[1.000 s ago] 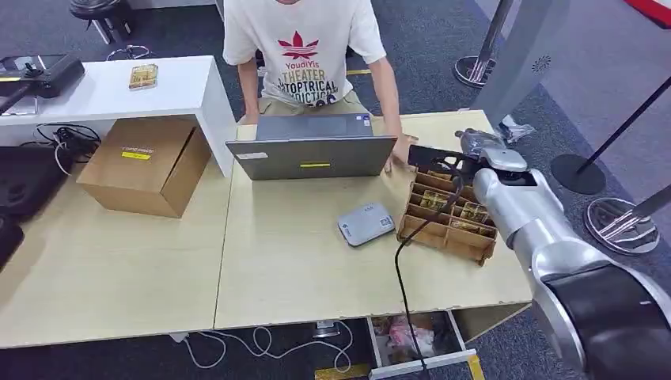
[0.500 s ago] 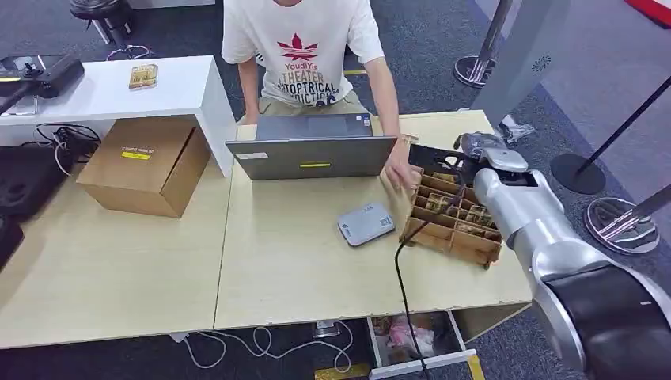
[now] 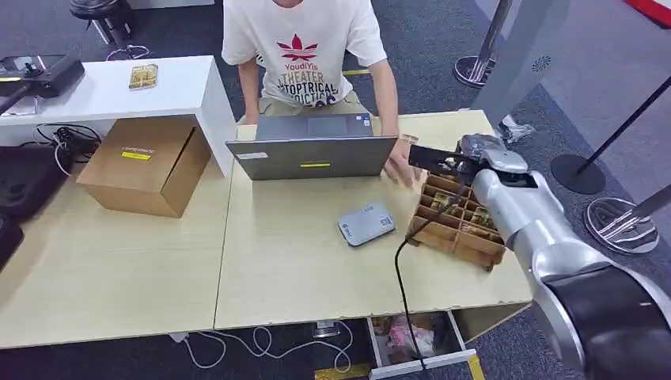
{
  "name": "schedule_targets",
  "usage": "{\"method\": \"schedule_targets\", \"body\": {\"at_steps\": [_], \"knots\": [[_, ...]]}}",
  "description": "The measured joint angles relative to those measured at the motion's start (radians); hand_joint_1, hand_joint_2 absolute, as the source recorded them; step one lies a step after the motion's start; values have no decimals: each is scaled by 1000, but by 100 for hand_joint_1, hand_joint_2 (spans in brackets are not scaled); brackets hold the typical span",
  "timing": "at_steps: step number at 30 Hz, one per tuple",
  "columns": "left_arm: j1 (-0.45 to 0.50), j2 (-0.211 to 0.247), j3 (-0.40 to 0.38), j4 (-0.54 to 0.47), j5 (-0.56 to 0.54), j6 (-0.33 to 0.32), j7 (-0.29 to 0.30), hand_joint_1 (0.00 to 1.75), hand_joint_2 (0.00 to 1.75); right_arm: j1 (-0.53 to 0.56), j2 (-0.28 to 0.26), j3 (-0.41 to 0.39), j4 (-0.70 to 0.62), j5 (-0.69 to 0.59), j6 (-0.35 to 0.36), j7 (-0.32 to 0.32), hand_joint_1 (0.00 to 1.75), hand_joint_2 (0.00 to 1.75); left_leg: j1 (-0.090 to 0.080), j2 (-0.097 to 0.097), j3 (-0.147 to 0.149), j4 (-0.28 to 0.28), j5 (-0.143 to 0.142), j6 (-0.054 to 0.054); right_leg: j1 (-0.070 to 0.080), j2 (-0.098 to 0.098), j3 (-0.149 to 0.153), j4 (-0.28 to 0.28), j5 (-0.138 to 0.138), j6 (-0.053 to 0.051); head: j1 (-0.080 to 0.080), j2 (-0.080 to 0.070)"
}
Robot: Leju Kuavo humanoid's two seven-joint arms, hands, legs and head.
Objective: Pass the card to the sensor for recognition and then transmit it.
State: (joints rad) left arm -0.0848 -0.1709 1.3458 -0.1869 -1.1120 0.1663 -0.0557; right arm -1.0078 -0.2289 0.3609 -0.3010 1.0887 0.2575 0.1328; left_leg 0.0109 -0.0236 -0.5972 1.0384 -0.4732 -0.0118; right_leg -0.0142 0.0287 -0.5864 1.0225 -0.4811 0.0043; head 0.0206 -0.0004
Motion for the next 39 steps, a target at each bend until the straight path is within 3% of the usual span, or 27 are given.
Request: {"method": "schedule_targets", "body": {"at_steps": [7,32,39], "knots": [[0,2,-1,0,-1,-3,0,0,0,3,-3,-3,0,0,-1,-3,147,175,0,0,0,0,0,0,0,0,0,0,0,0,0,0],[-2,3,-2,0,15,0,5,0,0,-13,-1,-3,-3,25,3,-22,152,175,0,0,0,0,0,0,0,0,0,0,0,0,0,0],[-5,3,-2,0,23,1,6,0,0,-34,19,-2,-19,39,-7,-33,145,175,0,0,0,0,0,0,0,0,0,0,0,0,0,0]]}}
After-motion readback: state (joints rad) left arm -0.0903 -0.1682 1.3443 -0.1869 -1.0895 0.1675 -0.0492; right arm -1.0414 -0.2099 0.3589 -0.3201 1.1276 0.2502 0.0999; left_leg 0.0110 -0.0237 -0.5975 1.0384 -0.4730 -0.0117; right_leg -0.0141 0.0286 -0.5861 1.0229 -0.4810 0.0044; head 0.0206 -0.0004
